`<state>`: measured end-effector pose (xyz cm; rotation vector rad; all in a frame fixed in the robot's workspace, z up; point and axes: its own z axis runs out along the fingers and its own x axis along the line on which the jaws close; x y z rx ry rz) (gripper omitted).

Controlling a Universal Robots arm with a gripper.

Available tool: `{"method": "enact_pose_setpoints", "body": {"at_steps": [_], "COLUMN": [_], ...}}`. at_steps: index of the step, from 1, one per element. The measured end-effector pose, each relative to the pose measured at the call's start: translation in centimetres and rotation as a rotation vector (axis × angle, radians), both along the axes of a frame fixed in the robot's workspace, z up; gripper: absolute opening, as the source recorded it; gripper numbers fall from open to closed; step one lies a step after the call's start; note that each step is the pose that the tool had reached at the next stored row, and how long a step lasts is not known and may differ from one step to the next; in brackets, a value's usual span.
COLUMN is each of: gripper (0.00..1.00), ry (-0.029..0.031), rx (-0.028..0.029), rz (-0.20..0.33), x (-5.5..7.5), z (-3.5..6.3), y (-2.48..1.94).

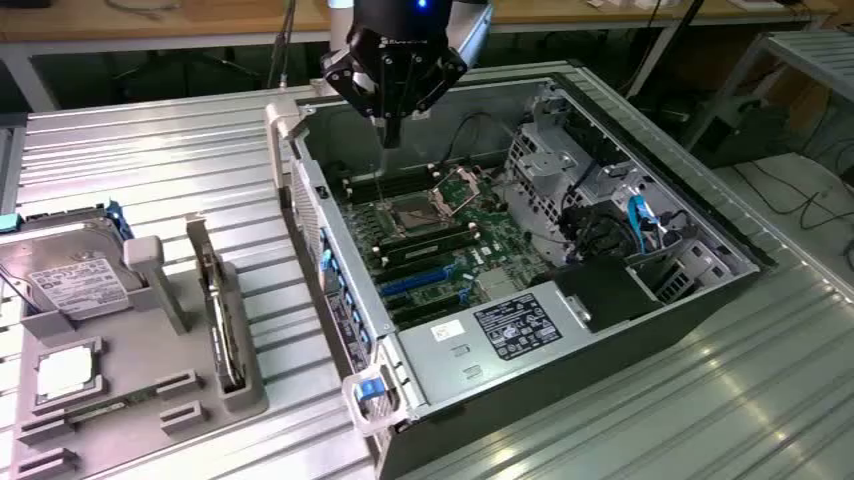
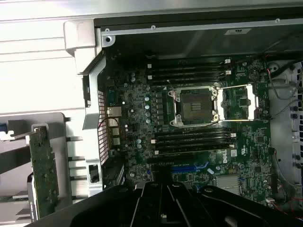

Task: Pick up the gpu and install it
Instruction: 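Reach for the gpu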

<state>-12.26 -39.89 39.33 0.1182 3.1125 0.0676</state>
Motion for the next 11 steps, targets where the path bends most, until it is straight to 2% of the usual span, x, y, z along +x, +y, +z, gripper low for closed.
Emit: {"method": "enact_pose_setpoints", "body": {"at_steps": [4, 11], "gripper": [0.11, 0.11], "ry": [0.0, 0.0], "rx": [0.0, 0.0], "rz": [0.0, 0.0], "x": [-0.9, -1.5], "z": [0.0, 0.0], "y": [0.0, 0.0]}}
